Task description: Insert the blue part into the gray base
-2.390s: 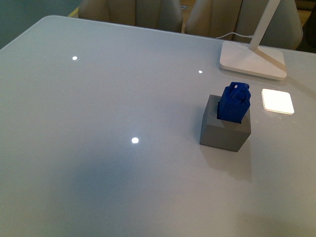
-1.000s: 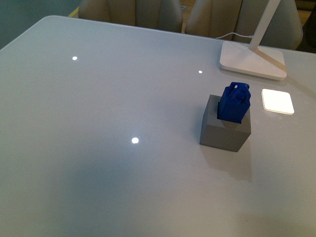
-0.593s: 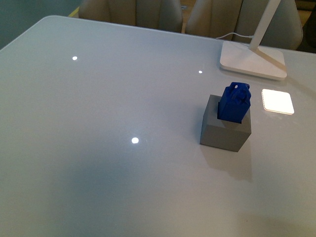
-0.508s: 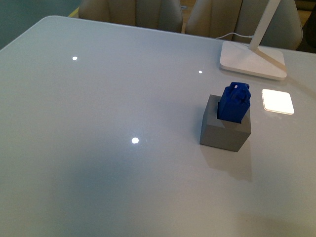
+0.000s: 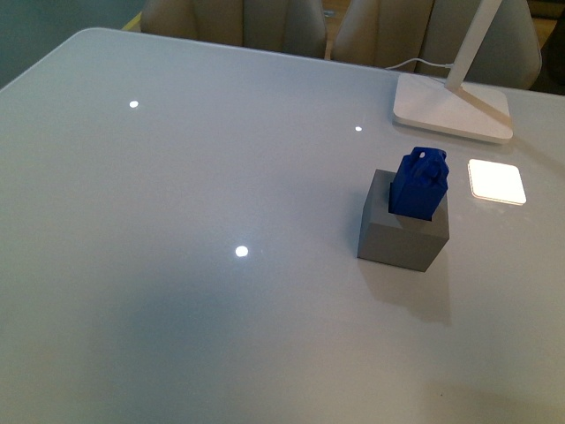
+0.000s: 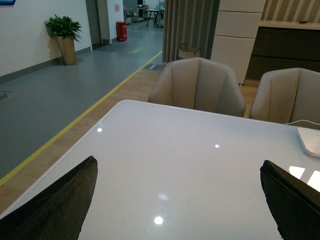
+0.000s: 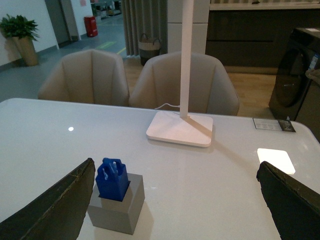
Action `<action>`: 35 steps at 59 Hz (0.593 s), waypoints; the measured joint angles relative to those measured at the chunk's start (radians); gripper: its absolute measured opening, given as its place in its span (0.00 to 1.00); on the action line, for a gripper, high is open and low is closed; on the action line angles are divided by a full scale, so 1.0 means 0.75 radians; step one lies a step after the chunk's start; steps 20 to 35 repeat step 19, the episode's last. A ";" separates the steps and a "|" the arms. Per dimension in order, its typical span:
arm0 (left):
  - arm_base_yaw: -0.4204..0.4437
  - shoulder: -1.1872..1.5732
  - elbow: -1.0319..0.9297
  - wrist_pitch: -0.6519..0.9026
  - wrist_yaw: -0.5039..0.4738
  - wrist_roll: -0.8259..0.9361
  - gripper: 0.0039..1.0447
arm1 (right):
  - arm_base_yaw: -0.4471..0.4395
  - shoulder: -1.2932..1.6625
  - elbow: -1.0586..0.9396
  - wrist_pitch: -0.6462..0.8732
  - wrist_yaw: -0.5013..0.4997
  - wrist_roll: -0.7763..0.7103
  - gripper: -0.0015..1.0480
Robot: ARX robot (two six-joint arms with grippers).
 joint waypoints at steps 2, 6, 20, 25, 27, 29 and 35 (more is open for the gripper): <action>0.000 0.000 0.000 0.000 0.000 -0.001 0.93 | 0.000 0.000 0.000 0.000 0.000 0.000 0.91; 0.000 0.000 0.000 0.000 0.000 -0.001 0.93 | 0.000 0.000 0.000 0.000 0.000 0.000 0.91; 0.000 0.000 0.000 0.000 0.000 0.000 0.93 | 0.000 0.000 0.000 0.000 0.000 0.000 0.91; 0.000 0.000 0.000 0.000 0.000 0.000 0.93 | 0.000 0.000 0.000 0.000 0.000 0.000 0.91; 0.000 0.000 0.000 0.000 0.000 0.000 0.93 | 0.000 0.000 0.000 0.000 0.000 0.000 0.91; 0.000 0.000 0.000 0.000 0.000 0.000 0.93 | 0.000 0.000 0.000 0.000 0.000 0.000 0.91; 0.000 0.000 0.000 0.000 0.000 0.000 0.93 | 0.000 0.000 0.000 0.000 0.000 0.000 0.91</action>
